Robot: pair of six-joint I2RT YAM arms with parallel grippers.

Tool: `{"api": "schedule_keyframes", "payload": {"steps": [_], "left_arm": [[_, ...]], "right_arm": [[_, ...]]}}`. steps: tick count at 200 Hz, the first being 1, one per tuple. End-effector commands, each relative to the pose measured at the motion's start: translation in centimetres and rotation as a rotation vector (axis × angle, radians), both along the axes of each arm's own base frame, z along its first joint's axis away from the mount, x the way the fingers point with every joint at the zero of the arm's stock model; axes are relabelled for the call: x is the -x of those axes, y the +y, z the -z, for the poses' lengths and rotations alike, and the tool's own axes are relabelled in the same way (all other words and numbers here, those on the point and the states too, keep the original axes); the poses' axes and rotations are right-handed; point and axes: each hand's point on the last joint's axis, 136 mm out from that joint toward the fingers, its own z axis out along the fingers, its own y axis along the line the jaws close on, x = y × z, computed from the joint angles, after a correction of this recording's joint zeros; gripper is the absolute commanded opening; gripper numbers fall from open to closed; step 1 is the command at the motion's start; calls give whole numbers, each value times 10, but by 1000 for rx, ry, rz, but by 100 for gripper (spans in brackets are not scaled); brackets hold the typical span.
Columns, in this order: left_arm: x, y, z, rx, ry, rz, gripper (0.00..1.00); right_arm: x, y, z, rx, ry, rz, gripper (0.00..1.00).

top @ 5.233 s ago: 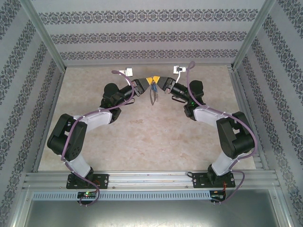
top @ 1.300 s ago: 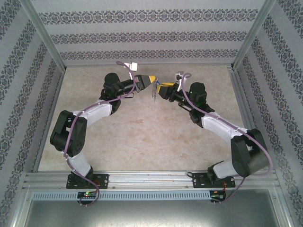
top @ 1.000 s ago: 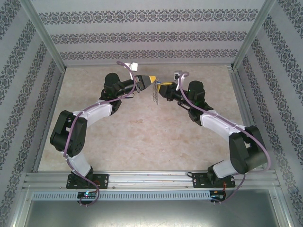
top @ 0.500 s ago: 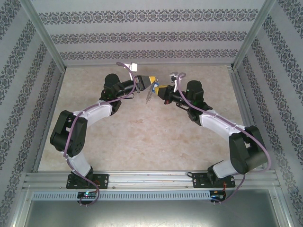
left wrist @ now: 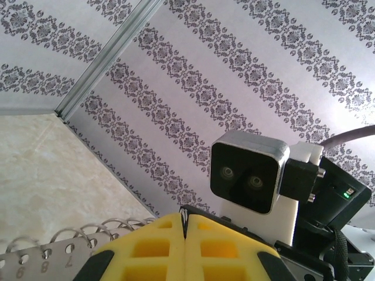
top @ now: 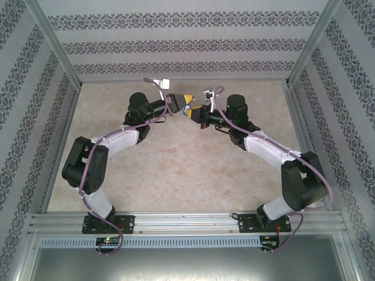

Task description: Put the keys on the keyring

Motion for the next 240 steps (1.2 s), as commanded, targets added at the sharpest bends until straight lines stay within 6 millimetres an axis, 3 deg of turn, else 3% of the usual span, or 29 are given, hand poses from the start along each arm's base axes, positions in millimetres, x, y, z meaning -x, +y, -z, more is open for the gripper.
{"api": "schedule_keyframes", "payload": {"steps": [1,36,67,95,121,166,201,240], "left_arm": [[16,2,-37,53,-115,10,0],[16,2,-36,55,-112,3,0],[14,4,-35,56,-110,-11,0],[13,4,-36,60,-110,-13,0],[14,4,-38,62,-113,-9,0],[16,4,-39,62,-115,-7,0],[16,4,-40,64,-114,-7,0],[17,4,-40,65,-111,-8,0]], "right_arm": [[13,10,-6,-32,9,-111,0],[9,3,-10,-65,26,-106,0],[5,-20,-15,-100,36,-39,30],[9,-39,-20,-106,23,19,42],[10,-52,-28,-112,-5,79,43],[-11,-72,-55,-177,-56,212,45],[-25,-63,-70,-265,-45,167,45],[-33,-55,-73,-354,-13,129,45]]}}
